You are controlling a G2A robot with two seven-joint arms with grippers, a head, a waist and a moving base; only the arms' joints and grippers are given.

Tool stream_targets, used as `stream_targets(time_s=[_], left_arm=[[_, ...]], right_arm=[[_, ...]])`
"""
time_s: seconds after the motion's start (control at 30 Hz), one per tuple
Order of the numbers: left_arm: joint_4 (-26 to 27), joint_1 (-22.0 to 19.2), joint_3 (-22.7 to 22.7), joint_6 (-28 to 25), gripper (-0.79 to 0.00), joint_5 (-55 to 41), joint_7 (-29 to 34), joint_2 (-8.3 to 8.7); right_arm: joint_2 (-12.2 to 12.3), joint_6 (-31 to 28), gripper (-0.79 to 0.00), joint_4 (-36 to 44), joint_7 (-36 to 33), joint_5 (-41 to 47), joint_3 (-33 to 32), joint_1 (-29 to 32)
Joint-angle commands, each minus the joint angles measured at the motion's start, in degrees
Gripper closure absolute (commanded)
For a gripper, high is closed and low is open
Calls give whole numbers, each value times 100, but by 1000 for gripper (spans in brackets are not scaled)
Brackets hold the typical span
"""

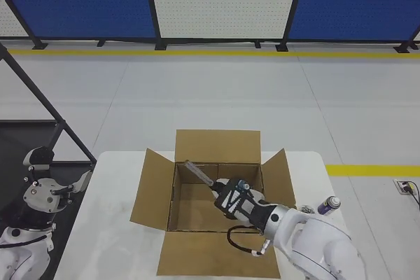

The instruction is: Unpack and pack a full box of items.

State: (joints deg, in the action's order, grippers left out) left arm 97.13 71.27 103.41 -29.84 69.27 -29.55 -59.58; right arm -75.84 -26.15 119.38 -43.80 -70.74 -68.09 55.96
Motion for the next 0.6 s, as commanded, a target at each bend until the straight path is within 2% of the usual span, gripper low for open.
stream_targets(time_s=[0.0, 0.2, 0.57], left_arm=[[0, 0, 0, 0, -785, 0, 0, 0], [0, 0, 0, 0, -785, 0, 0, 0], [0, 0, 0, 0, -785, 0, 0, 0]], right_arm=[[27, 9, 0, 403, 83, 62, -146, 191], [116, 109, 0, 1527, 281, 369, -871, 882], [231, 202, 0, 1527, 1173, 978, -2579, 1791]])
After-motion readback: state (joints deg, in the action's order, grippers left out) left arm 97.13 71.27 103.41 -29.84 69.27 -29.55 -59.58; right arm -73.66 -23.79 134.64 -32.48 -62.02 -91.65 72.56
